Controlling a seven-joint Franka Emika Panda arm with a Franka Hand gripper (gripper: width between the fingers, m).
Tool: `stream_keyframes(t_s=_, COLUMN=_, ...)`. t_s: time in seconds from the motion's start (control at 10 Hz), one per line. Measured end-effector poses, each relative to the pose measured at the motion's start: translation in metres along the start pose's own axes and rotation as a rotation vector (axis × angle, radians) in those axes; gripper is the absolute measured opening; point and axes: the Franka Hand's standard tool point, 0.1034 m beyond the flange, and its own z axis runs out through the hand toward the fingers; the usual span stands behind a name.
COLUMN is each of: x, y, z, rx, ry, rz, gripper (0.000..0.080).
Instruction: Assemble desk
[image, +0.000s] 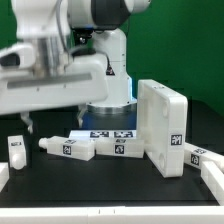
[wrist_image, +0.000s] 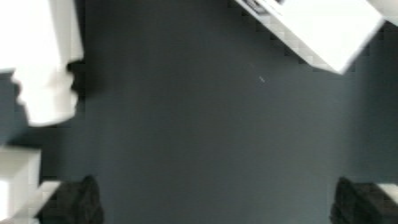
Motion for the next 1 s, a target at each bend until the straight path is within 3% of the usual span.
stream_keyframes(t_s=0.3, x=0.006, y=-0.006, z=-0.009, rx=0.006, ry=-0.002, rz=0.041, gripper=0.0649)
stream_keyframes(t_s=0.7, x=0.045, y=-0.027, z=-0.031, rx=0.053, ry=-0.084, rz=0.315, gripper=0.0649)
stream_keyframes(t_s=0.8, x=0.051, y=-0.027, z=-0.033, rx=0.051, ry=-0.082, rz=0.311, gripper=0.0649)
stream_keyframes(t_s=1.0, x=0.050, y=-0.027, z=-0.032, rx=0.052, ry=-0.083, rz=0.310, gripper=0.0649)
